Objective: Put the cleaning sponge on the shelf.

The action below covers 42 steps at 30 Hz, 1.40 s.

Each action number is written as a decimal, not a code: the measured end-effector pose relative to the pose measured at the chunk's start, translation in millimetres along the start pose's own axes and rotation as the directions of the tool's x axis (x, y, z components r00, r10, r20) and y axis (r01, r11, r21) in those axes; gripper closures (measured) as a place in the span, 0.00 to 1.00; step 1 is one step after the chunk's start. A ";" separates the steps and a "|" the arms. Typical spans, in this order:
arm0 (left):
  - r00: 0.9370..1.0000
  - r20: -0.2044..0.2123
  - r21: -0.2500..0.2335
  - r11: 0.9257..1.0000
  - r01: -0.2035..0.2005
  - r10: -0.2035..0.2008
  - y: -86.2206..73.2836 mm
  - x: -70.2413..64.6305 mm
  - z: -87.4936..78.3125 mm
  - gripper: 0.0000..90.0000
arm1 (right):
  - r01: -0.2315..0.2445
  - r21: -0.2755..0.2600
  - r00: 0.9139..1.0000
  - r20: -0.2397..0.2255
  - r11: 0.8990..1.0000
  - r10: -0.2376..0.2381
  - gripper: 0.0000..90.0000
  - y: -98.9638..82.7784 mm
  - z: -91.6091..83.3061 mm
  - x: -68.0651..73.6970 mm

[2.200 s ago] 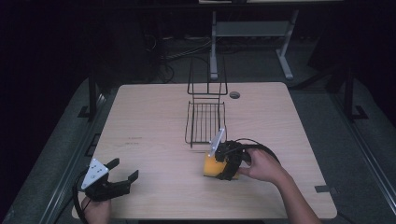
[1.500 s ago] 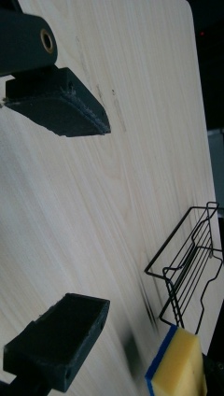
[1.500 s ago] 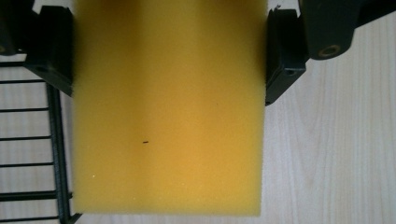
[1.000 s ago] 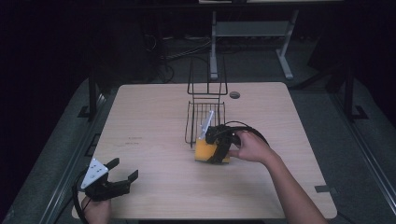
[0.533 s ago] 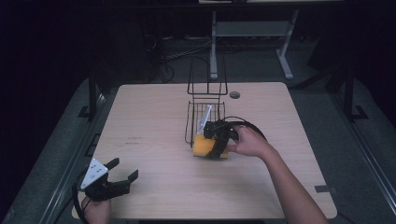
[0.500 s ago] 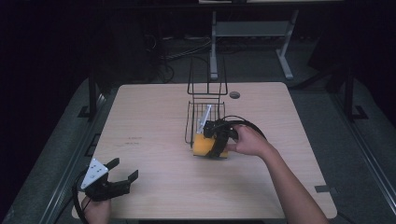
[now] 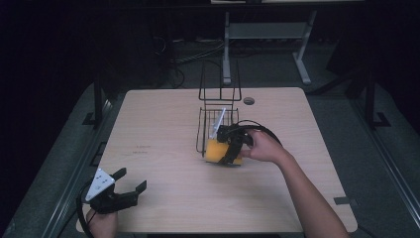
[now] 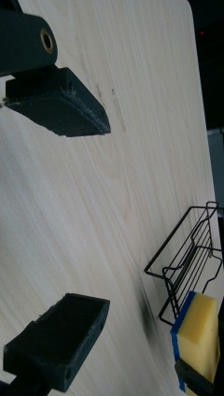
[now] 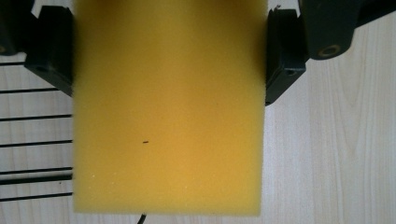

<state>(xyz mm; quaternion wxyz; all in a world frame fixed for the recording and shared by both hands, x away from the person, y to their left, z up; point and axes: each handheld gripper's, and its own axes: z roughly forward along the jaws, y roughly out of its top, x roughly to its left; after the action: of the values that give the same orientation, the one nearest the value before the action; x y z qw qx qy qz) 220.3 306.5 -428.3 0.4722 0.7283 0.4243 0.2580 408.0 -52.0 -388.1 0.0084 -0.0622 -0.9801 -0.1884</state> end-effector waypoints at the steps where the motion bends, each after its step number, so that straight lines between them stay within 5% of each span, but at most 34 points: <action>1: 1.000 0.000 0.000 1.000 0.000 0.000 0.0 0.0 0.0 0.14 | 0.000 0.006 1.000 0.004 1.000 0.000 0.24 1.0 -0.3 0.0; 12: 1.000 0.000 -0.001 1.000 0.001 -0.001 0.0 0.4 -0.1 0.14 | 0.028 0.043 0.999 0.015 0.999 -0.029 0.24 15.9 -0.2 -9.4; 24: 1.000 0.002 0.000 1.000 0.001 -0.001 0.1 0.5 0.2 0.14 | 0.001 0.013 1.000 -0.014 1.000 -0.001 0.24 18.7 3.9 -20.4; 42: 1.000 0.001 -0.008 1.000 0.009 -0.009 -0.4 1.8 -1.4 0.14 | 0.005 0.014 1.000 0.017 1.000 -0.005 0.24 33.6 0.9 -40.1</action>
<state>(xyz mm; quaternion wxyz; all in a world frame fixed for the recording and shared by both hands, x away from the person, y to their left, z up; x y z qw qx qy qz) 219.9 308.8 -428.1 0.4766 0.7246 0.4263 0.2571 452.0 -25.5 -378.2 0.0000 -0.0611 -0.9816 -0.1810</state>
